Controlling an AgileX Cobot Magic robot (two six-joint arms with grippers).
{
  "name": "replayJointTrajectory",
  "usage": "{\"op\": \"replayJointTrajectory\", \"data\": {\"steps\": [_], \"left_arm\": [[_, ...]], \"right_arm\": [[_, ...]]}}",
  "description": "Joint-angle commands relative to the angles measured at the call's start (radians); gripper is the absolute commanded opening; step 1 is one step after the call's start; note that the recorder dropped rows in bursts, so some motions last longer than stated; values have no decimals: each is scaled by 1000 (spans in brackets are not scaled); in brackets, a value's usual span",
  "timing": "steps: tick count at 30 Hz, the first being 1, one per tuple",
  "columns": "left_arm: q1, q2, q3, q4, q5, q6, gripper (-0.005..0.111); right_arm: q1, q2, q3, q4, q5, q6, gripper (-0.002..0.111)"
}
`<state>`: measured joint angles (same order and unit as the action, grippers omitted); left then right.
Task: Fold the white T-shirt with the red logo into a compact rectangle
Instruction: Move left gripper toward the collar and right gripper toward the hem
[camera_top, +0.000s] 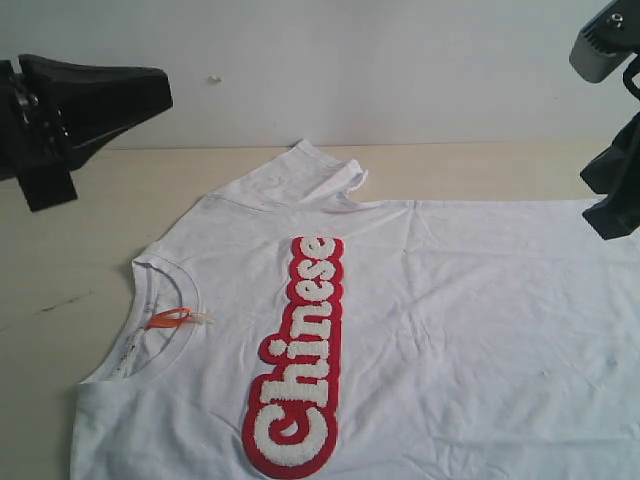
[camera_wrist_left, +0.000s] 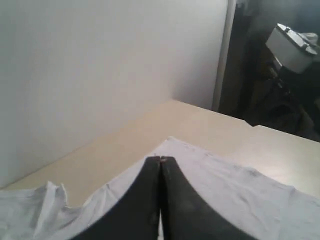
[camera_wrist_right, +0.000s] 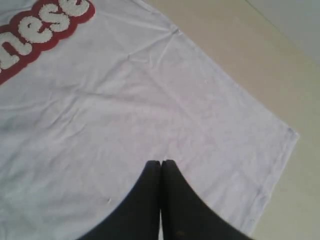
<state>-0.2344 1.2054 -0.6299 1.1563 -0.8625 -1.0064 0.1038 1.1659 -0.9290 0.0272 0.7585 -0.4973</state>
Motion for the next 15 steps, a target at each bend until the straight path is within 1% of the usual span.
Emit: {"op": "replayJointTrajectory", "data": {"steps": [1, 3, 5, 8, 10, 12, 13, 15], "left_arm": [[-116, -36, 98, -313, 249, 389, 0], [-179, -49, 119, -460, 416, 607, 0], [-250, -55, 121, -622, 601, 877, 0], [-334, -55, 119, -827, 772, 1243, 0], [-379, -53, 119, -941, 833, 1420, 0], [-408, -53, 119, -1011, 890, 1567, 0], [-419, -53, 119, -1040, 924, 1619, 0], [-421, -53, 118, -1050, 995, 1672, 0]], "right_arm": [[1, -1, -7, 0, -14, 3, 0], [1, -1, -7, 0, -14, 3, 0], [1, -1, -7, 0, -14, 3, 0], [1, -1, -7, 0, -14, 3, 0], [1, -1, -7, 0, -14, 3, 0], [1, -1, -7, 0, -14, 3, 0], [1, -1, -7, 0, -14, 3, 0], [1, -1, -7, 0, -14, 3, 0]]}}
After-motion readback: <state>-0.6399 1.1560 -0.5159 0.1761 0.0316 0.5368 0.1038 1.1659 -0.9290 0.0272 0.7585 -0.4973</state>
